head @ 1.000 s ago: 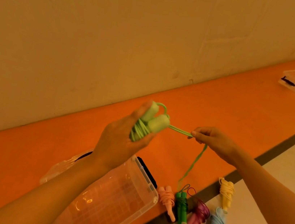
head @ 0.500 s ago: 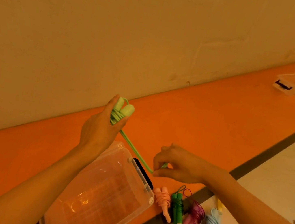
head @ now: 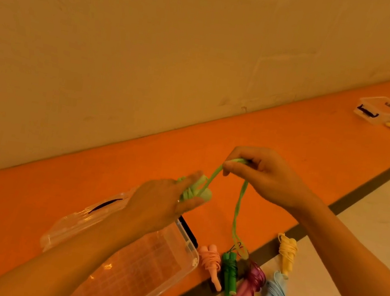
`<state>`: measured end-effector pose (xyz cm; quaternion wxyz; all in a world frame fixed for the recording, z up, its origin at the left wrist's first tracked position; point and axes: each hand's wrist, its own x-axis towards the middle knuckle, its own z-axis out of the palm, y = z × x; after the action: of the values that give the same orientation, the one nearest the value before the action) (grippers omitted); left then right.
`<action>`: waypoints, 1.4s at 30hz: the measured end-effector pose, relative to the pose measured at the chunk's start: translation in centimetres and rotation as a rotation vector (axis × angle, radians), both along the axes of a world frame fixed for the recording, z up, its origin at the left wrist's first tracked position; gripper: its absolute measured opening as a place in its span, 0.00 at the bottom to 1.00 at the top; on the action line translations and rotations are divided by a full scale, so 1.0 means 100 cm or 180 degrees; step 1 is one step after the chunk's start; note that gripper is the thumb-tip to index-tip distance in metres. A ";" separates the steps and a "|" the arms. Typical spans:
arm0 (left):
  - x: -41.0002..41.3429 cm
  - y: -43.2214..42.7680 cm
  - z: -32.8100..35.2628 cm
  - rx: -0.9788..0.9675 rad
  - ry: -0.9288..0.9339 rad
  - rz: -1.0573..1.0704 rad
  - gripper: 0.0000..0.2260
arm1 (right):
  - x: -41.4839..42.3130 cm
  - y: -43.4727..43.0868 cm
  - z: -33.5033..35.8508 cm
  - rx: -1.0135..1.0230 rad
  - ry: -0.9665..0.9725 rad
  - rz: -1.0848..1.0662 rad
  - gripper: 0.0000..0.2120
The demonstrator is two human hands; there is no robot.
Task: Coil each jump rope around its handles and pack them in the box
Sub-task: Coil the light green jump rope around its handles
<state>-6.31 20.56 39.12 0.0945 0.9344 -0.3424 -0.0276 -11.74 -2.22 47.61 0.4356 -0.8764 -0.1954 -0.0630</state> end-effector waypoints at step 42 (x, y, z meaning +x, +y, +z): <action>-0.016 0.008 0.012 -0.0518 -0.0746 -0.1361 0.33 | 0.025 -0.076 -0.038 -0.0051 0.1448 -0.0552 0.17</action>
<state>-7.87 21.36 40.36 0.1210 0.8269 -0.5419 0.0892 -9.28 -9.83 43.84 0.4544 -0.8850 -0.0167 0.1004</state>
